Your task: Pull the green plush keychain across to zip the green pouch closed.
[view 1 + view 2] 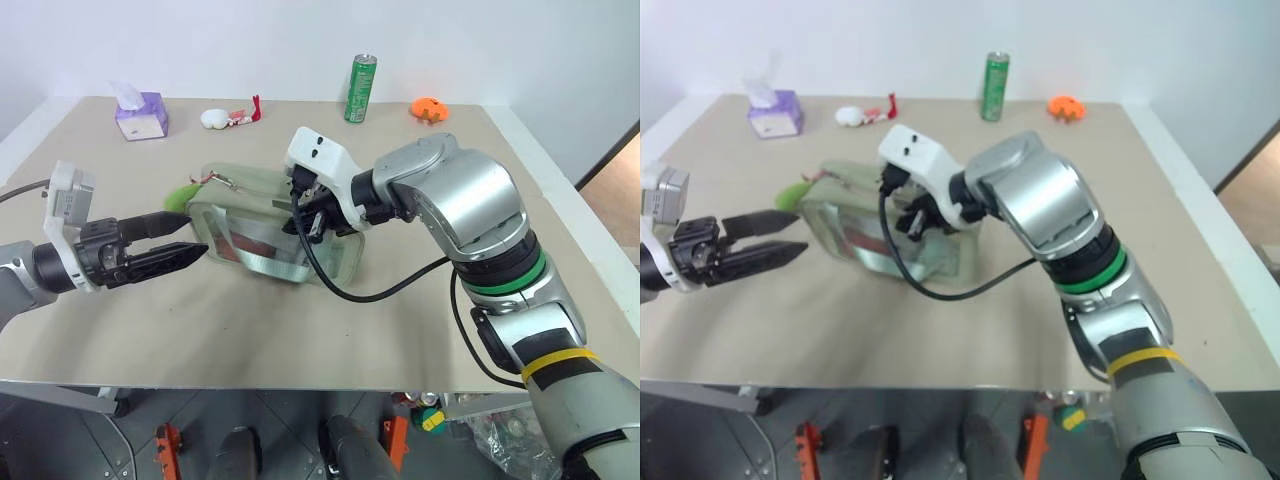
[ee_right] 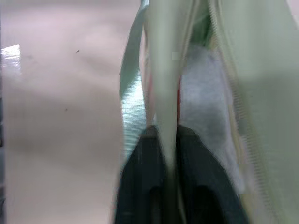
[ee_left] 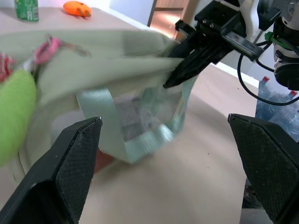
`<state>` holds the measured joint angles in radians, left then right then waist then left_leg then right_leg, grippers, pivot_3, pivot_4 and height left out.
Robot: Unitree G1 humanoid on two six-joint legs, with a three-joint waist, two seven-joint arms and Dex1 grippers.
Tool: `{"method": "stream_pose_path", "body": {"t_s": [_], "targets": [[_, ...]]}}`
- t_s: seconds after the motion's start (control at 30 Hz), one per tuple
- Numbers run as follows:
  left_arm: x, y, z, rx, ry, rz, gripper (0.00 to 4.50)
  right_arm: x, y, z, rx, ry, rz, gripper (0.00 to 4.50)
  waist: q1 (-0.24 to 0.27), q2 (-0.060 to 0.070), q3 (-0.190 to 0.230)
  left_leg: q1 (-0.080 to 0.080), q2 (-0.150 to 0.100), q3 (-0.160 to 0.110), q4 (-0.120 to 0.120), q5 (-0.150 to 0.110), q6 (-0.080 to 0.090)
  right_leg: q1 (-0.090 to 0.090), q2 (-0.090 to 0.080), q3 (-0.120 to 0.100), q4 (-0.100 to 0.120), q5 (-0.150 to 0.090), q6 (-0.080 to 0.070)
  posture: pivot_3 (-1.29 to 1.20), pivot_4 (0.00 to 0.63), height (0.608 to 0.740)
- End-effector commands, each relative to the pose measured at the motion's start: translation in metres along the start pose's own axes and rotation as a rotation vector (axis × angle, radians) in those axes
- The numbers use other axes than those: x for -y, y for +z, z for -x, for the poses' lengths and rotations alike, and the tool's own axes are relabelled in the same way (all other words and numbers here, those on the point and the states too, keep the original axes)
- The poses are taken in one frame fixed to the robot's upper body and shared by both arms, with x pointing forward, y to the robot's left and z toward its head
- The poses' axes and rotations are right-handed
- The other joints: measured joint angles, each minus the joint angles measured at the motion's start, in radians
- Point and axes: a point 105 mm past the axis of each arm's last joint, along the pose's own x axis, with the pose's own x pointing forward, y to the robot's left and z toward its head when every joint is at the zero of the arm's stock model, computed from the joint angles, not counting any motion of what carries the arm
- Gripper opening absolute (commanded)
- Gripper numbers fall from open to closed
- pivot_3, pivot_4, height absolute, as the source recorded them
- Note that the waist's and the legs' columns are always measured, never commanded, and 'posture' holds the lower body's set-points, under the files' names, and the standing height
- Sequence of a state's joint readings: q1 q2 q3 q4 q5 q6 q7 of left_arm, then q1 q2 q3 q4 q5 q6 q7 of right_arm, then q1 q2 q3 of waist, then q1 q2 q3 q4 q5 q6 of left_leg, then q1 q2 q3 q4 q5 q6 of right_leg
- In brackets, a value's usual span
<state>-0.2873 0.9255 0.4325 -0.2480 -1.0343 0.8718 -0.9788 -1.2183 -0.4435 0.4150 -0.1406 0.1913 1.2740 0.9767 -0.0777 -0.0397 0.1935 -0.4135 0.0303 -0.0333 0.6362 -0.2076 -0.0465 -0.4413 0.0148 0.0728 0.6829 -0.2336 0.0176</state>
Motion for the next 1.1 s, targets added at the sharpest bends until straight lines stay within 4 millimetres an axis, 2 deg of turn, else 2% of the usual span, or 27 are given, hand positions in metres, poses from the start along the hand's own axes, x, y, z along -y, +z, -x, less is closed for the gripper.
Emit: {"method": "stream_pose_path", "body": {"t_s": [0.03, 0.13, 0.33, 0.43, 0.5, 0.6, 0.73, 1.1], "targets": [[0.005, 0.011, 0.003, 0.026, -0.002, -0.043, 4.5, 0.001, 0.006, 0.015, 0.088, -0.008, 0.067, 2.07, 0.002, 0.0, 0.0, 0.0, 0.0, 0.0, 0.0, 0.0, 0.0, 0.0, 0.0, 0.0, 0.0, 0.0, 0.0, 0.0, 0.15, 0.74], [0.004, 0.011, 0.002, 0.026, -0.001, -0.04, 4.5, 0.013, 0.001, 0.027, 0.142, -0.037, 0.101, 3.04, 0.002, 0.0, 0.0, 0.0, 0.0, 0.0, 0.0, 0.0, 0.0, 0.0, 0.0, 0.0, 0.0, 0.0, 0.001, 0.0, 0.15, 0.74], [-0.004, 0.013, 0.01, 0.031, 0.031, -0.03, 4.5, 0.046, 0.009, 0.083, 0.354, -0.111, 0.061, 3.04, 0.002, 0.0, 0.0, 0.0, 0.0, 0.0, 0.0, 0.0, 0.0, 0.0, 0.001, 0.0, 0.0, 0.001, 0.001, 0.0, 0.15, 0.74], [-0.008, 0.015, 0.016, 0.035, 0.046, -0.028, 4.5, 0.051, -0.002, 0.104, 0.391, -0.132, 0.07, 3.04, 0.002, 0.0, 0.0, 0.0, 0.0, 0.0, 0.0, 0.0, 0.0, 0.0, 0.001, 0.0, 0.0, 0.0, 0.001, 0.0, 0.15, 0.74], [-0.008, 0.017, 0.016, 0.035, 0.043, -0.031, 4.5, 0.048, -0.016, 0.11, 0.372, -0.121, 0.08, 3.04, 0.002, 0.0, 0.0, 0.0, 0.0, 0.0, 0.0, 0.0, 0.0, 0.001, 0.001, 0.0, -0.001, 0.0, 0.001, 0.0, 0.15, 0.74], [0.0, 0.018, 0.009, 0.023, -0.006, -0.043, 4.5, 0.039, -0.036, 0.113, 0.329, -0.077, 0.042, 3.04, 0.002, 0.0, 0.0, 0.0, 0.0, 0.001, 0.0, 0.0, 0.001, 0.001, 0.001, 0.001, -0.001, -0.001, 0.001, 0.0, 0.15, 0.74], [0.01, 0.02, -0.001, 0.004, -0.078, -0.069, 4.5, 0.022, -0.049, 0.109, 0.292, -0.019, 0.021, 3.04, 0.001, 0.001, 0.001, 0.001, 0.0, 0.001, 0.0, 0.0, 0.001, 0.001, 0.001, 0.001, -0.001, 0.0, 0.001, 0.0, 0.15, 0.74], [0.006, 0.024, -0.009, 0.01, -0.105, -0.084, 4.5, 0.003, -0.056, 0.093, 0.254, 0.055, -0.004, 3.04, 0.002, 0.001, 0.001, 0.002, 0.0, 0.001, 0.0, 0.0, 0.001, 0.002, 0.002, 0.003, -0.001, 0.0, 0.002, 0.0, 0.15, 0.74]]}}
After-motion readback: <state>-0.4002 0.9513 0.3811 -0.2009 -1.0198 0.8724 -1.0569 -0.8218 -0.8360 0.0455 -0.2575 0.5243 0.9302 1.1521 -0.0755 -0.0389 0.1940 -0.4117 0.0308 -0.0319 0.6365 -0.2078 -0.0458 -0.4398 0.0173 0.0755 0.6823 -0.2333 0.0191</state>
